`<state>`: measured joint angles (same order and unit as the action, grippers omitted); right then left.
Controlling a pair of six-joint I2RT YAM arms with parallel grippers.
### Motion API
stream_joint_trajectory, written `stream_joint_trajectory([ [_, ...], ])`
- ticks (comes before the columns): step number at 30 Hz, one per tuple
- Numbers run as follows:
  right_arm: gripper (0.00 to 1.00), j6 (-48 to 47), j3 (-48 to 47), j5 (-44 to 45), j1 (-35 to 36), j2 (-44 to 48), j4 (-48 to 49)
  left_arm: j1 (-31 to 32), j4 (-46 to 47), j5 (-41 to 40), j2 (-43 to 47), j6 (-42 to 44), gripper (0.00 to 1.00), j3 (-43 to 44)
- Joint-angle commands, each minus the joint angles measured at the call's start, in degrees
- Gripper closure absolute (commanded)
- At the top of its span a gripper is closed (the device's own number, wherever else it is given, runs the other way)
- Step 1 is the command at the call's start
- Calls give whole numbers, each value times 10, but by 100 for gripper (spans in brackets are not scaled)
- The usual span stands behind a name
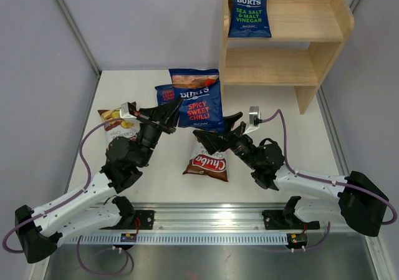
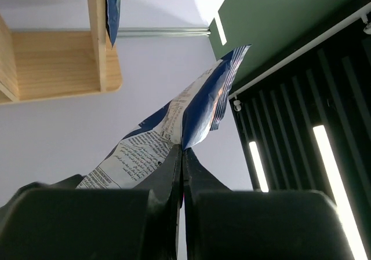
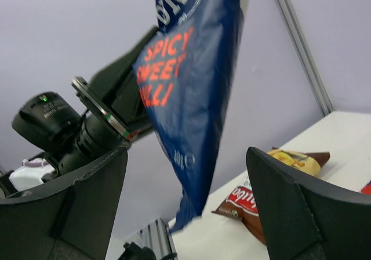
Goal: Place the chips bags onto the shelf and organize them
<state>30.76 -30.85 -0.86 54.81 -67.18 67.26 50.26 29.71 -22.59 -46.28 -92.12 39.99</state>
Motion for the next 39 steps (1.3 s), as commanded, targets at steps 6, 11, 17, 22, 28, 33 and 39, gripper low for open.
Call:
stream_joint_trajectory([
  [6,45,-26,-38,27,7,-15,110,28,77,-40,1,-39,100,-18],
  [11,61,-27,-31,39,7,4,91,29,52,-59,22,-35,100,-25],
  [17,77,-31,-33,30,7,46,-11,29,-11,-84,51,17,100,-8],
  [22,86,-29,-51,11,7,104,-116,29,-42,-93,67,104,72,18],
  [28,90,-35,-140,-48,-3,168,-377,26,-98,-52,77,291,13,81],
  [33,91,17,-237,-215,-81,167,-559,-2,-176,31,77,432,1,143],
  [39,91,-35,-324,-364,-118,168,-739,-8,-386,152,48,633,1,289],
])
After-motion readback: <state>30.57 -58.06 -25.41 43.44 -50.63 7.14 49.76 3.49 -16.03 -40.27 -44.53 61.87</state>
